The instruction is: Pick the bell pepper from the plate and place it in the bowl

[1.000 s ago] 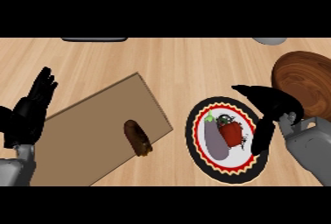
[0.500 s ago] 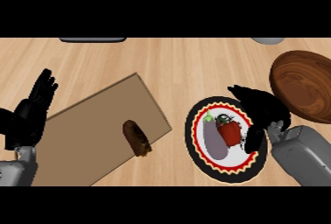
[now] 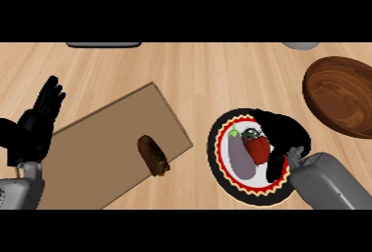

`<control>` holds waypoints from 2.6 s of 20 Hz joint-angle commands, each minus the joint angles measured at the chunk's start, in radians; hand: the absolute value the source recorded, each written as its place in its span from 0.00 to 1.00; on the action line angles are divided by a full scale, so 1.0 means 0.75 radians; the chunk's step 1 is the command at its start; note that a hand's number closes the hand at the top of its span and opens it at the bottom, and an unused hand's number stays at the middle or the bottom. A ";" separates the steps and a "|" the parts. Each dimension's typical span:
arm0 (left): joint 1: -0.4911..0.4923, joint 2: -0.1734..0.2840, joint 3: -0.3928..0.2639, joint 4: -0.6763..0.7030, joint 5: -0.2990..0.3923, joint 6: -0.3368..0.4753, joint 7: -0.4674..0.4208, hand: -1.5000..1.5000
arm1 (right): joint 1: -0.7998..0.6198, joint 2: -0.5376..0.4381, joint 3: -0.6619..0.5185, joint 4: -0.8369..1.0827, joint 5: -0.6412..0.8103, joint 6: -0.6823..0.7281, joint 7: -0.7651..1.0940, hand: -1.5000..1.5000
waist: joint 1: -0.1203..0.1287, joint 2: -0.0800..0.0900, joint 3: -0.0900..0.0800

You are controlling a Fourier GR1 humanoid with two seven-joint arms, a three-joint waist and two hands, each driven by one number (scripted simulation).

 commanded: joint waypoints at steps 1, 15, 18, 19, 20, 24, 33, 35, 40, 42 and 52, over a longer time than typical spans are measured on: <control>0.053 0.004 0.061 0.005 0.006 -0.084 -0.042 0.50 | 0.023 0.088 -0.045 0.024 0.088 0.016 -0.004 0.00 | 0.002 -0.001 0.000; -0.032 -0.091 0.085 0.006 -0.099 -0.079 0.030 0.50 | 0.005 0.197 -0.177 0.288 0.242 0.012 -0.259 1.00 | 0.000 0.001 0.000; -0.040 -0.095 0.070 -0.093 -0.114 -0.061 0.121 0.50 | 0.029 0.213 -0.119 0.350 0.322 -0.105 -0.379 1.00 | 0.003 0.000 0.000; 0.022 -0.106 0.099 -0.006 -0.116 -0.084 -0.024 0.50 | -0.022 0.259 -0.151 0.413 0.323 -0.106 -0.369 1.00 | 0.005 0.001 0.000; -0.015 -0.120 0.073 0.032 -0.133 -0.081 -0.029 0.50 | -0.100 0.294 -0.171 0.471 0.304 -0.074 -0.355 1.00 | 0.007 0.003 0.000; -0.028 -0.110 0.098 -0.012 -0.122 -0.085 0.039 0.50 | -0.073 0.303 -0.163 0.495 0.363 -0.150 -0.413 1.00 | 0.006 0.002 0.000; -0.009 -0.088 0.123 -0.013 -0.121 -0.139 0.008 0.50 | -0.174 0.303 -0.386 0.504 0.472 -0.356 -0.183 1.00 | 0.013 0.004 0.000; 0.002 -0.089 0.127 -0.020 -0.119 -0.139 -0.013 0.50 | -0.282 0.331 -0.529 0.599 0.475 -0.440 0.012 1.00 | 0.046 0.015 0.001; -0.039 -0.089 0.101 -0.064 -0.118 -0.148 0.051 0.50 | -0.559 0.331 -0.652 0.764 0.584 -0.587 0.343 1.00 | 0.069 0.016 0.000; 0.000 -0.142 0.079 -0.013 -0.134 -0.130 -0.011 0.50 | -0.651 0.329 -0.616 0.798 0.675 -0.626 0.434 1.00 | 0.053 0.014 -0.001; -0.019 -0.120 0.112 -0.010 -0.137 -0.124 0.025 0.50 | -0.903 0.215 -0.618 0.674 0.965 -0.781 0.627 1.00 | 0.009 0.000 -0.001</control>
